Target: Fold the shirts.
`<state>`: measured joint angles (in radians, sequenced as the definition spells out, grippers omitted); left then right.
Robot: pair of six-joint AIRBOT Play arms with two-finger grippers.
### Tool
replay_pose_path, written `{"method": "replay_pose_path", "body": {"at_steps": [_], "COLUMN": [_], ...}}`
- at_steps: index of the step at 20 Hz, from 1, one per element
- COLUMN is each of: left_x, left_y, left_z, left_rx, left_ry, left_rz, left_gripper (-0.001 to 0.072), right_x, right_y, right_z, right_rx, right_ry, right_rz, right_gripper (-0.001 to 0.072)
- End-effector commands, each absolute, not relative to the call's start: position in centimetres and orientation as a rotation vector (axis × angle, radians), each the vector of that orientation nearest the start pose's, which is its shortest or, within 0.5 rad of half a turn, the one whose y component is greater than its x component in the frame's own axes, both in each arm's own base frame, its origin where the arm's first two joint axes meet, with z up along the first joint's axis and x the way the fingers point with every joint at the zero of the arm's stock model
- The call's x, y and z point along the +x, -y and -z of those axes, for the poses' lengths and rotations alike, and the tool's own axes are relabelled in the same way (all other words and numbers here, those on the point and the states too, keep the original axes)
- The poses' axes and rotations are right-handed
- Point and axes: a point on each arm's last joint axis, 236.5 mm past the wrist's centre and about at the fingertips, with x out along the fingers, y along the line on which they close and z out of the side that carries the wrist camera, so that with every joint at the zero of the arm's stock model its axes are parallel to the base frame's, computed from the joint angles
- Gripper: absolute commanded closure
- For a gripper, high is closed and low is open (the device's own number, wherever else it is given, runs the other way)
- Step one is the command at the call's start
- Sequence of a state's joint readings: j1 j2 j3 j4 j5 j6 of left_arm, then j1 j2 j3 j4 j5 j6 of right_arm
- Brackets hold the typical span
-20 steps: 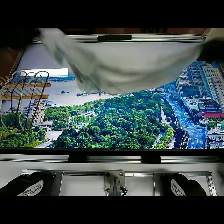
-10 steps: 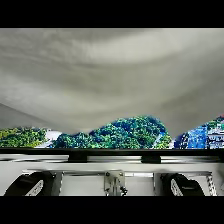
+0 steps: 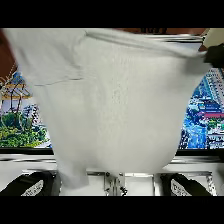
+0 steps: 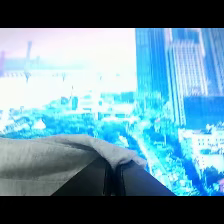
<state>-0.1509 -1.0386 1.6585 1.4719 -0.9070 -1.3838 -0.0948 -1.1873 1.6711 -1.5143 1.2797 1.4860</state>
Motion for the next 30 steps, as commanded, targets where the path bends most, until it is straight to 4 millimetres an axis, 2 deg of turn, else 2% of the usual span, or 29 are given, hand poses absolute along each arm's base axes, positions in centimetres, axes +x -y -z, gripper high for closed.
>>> {"method": "replay_pose_path", "body": {"at_steps": [1, 3, 5, 8, 11, 12, 13, 14, 15, 16, 17, 18, 19, 20, 21, 23, 25, 27, 28, 30], "left_x": [48.3, 51.1, 53.1, 54.4, 54.7, 54.6, 54.5, 54.2, 53.5, 52.7, 51.4, 49.9, 47.8, 45.1, 42.6, 38.0, 35.4, 35.1, 35.7, 36.6], "left_y": [8.8, 9.5, 10.7, 12.9, 15.5, 16.1, 16.6, 16.5, 15.7, 14.3, 11.9, 9.4, 6.9, 5.3, 4.5, 4.2, 5.1, 6.7, 7.4, 7.9], "left_z": [-26.3, -21.3, -16.4, -10.7, -7.0, -6.4, -6.1, -6.2, -6.4, -6.6, -6.4, -6.0, -5.0, -3.7, -2.2, 1.4, 4.6, 6.7, 7.3, 8.3], "left_rx": [0.154, 0.142, 0.095, -0.014, -0.157, -0.197, -0.221, -0.219, -0.206, -0.174, -0.128, -0.094, -0.082, -0.111, -0.153, -0.242, -0.329, -0.402, -0.431, -0.441], "left_ry": [-0.489, -0.578, -0.66, -0.767, -0.846, -0.862, -0.875, -0.886, -0.912, -0.959, -1.035, -1.121, -1.23, -1.355, -1.464, -1.641, -1.711, -1.681, -1.639, -1.59], "left_rz": [0.242, 0.253, 0.282, 0.333, 0.388, 0.403, 0.414, 0.418, 0.417, 0.41, 0.386, 0.358, 0.329, 0.322, 0.328, 0.363, 0.406, 0.438, 0.447, 0.428], "left_gripper": [0.0673, 0.0672, 0.0672, 0.0671, 0.067, 0.0629, 0.0426, 0.0133, -0.0013, -0.0013, -0.0009, 0.0101, 0.0261, 0.0267, 0.0264, 0.0228, 0.0228, 0.0224, 0.0154, 0.0101], "right_x": [47.0, 49.5, 51.5, 53.5, 53.9, 53.6, 53.2, 52.4, 51.1, 49.2, 46.7, 44.1, 41.3, 38.9, 36.7, 33.4, 31.1, 29.2, 28.5, 27.8], "right_y": [3.6, 3.8, 4.0, 4.4, 4.5, 4.0, 3.2, 2.6, 2.3, 2.8, 4.3, 6.4, 8.2, 8.7, 8.3, 6.0, 3.8, 3.2, 3.1, 2.7], "right_z": [-11.1, -7.2, -5.0, -4.2, -4.4, -4.2, -4.0, -3.9, -4.0, -4.1, -4.1, -4.1, -4.0, -3.5, -2.7, -1.3, -0.5, 0.3, 0.7, 1.3], "right_rx": [0.054, 0.137, 0.203, 0.208, 0.221, 0.247, 0.278, 0.289, 0.251, 0.162, 0.06, -0.009, -0.025, 0.012, 0.093, 0.287, 0.423, 0.449, 0.447, 0.464], "right_ry": [-1.036, -1.055, -1.036, -0.98, -0.959, -0.975, -0.998, -1.037, -1.088, -1.159, -1.248, -1.34, -1.431, -1.505, -1.556, -1.582, -1.564, -1.575, -1.591, -1.616], "right_rz": [0.042, 0.09, 0.126, 0.139, 0.145, 0.138, 0.122, 0.101, 0.069, 0.044, 0.062, 0.12, 0.169, 0.16, 0.122, 0.01, -0.077, -0.087, -0.082, -0.089], "right_gripper": [0.0638, 0.0638, 0.0638, 0.0638, 0.0638, 0.0636, 0.0568, 0.0289, 0.0124, 0.0124, 0.0124, 0.0126, 0.0145, 0.0196, 0.0207, 0.0206, 0.0204, 0.0204, 0.0204, 0.0202]}}
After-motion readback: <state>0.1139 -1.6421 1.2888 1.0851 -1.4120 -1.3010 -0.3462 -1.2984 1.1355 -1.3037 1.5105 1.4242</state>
